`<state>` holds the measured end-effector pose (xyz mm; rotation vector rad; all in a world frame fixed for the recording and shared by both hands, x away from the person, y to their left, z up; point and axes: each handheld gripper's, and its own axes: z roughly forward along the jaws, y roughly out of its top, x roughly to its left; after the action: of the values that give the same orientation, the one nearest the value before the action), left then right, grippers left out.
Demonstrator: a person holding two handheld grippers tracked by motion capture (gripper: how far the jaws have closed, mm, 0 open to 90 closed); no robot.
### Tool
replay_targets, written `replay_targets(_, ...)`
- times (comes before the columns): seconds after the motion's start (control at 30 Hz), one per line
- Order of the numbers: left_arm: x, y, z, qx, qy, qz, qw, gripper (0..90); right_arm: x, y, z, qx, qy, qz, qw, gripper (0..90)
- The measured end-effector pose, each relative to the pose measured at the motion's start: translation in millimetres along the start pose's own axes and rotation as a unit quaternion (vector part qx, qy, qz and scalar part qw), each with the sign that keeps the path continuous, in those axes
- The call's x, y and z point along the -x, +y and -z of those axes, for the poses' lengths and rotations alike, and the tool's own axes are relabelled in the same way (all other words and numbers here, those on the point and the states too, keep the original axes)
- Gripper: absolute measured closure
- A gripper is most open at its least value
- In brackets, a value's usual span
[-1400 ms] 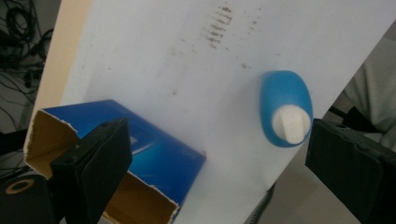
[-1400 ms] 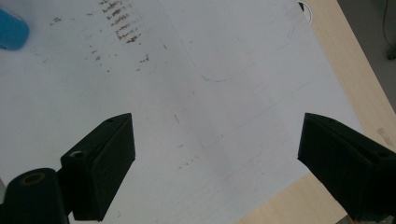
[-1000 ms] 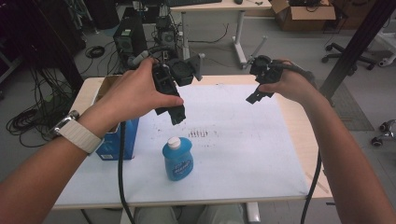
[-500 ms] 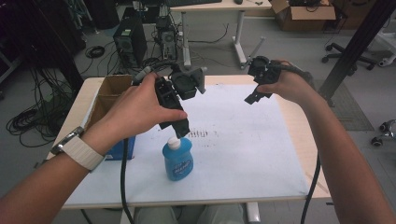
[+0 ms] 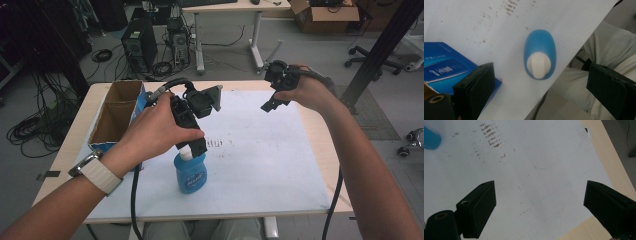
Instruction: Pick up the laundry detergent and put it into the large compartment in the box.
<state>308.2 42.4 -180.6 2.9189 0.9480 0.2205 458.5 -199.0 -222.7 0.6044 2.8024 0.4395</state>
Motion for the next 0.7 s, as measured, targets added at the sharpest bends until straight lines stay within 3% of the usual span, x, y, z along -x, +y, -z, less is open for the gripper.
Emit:
replay_targets(0.17, -1.3, -1.1, -6.2, -0.006, 0.002, 0.018, 0.9998, 8.6, -0.4, 0.8, -0.9, -0.001, 0.0, 0.0, 1.0, 10.6)
replay_targets(0.7, 5.3, 0.3, -37.7, -0.018, -0.008, 0.009, 0.9998, 8.8, -1.5, 3.6, -4.9, -0.004, 0.0, 0.003, 1.0, 10.7)
